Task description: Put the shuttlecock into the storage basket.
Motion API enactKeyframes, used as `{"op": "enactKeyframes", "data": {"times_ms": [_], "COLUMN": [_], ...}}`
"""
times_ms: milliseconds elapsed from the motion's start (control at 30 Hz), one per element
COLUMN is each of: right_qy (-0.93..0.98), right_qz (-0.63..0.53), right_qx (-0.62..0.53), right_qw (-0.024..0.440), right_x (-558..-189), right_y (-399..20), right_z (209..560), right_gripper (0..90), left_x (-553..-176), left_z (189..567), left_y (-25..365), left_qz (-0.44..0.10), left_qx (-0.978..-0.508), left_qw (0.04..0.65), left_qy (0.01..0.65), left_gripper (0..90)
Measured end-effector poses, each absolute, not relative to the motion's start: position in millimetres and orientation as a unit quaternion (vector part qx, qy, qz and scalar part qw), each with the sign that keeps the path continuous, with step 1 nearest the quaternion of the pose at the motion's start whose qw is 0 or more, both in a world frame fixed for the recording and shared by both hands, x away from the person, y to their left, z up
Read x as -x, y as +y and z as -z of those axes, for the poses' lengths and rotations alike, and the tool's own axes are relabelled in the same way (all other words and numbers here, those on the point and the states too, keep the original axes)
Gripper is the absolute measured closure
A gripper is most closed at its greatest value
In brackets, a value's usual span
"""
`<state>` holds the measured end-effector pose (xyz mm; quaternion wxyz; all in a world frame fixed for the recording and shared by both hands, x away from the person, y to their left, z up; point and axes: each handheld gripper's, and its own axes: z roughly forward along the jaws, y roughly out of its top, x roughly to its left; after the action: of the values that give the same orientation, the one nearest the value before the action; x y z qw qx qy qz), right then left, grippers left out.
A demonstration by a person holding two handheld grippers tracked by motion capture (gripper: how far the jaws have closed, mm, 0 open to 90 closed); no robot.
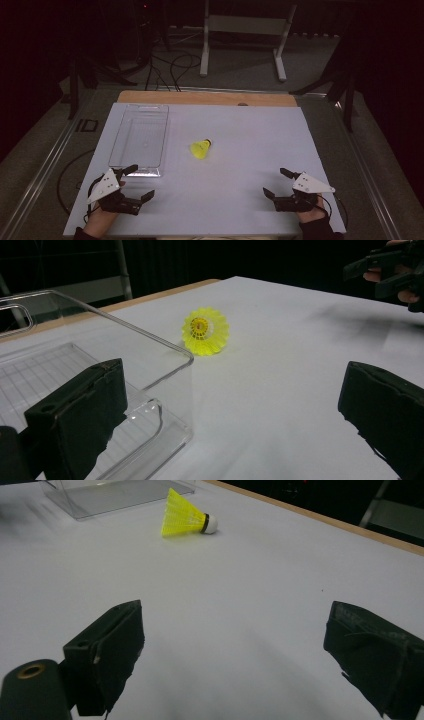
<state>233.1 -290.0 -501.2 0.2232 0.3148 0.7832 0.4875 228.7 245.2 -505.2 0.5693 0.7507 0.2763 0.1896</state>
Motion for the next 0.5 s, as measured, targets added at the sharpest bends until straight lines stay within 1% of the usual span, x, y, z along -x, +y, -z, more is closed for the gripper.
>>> {"op": "enactKeyframes", "data": {"times_ms": [267,433,500], "right_qy": [0.784,0.785,0.785], "right_qz": [-0.485,-0.483,-0.484], "right_qx": [-0.315,-0.316,-0.316], "right_qw": [0.225,0.225,0.224], "right_x": [-232.7,-232.6,-232.7], "right_y": [-289.6,-287.9,-287.4], "right_z": [500.2,499.1,498.9], "right_gripper": [9.3,9.4,9.4], "left_x": [-227.8,-228.1,-228.8], "left_z": [499.2,486.2,480.5], "left_y": [241.2,239.9,239.0], "left_qz": [-0.183,-0.171,-0.175], "left_qx": [-0.750,-0.754,-0.759], "left_qw": [0.571,0.570,0.564], "left_qy": [0.279,0.279,0.273], "left_gripper": [0.1,0.1,0.1]}}
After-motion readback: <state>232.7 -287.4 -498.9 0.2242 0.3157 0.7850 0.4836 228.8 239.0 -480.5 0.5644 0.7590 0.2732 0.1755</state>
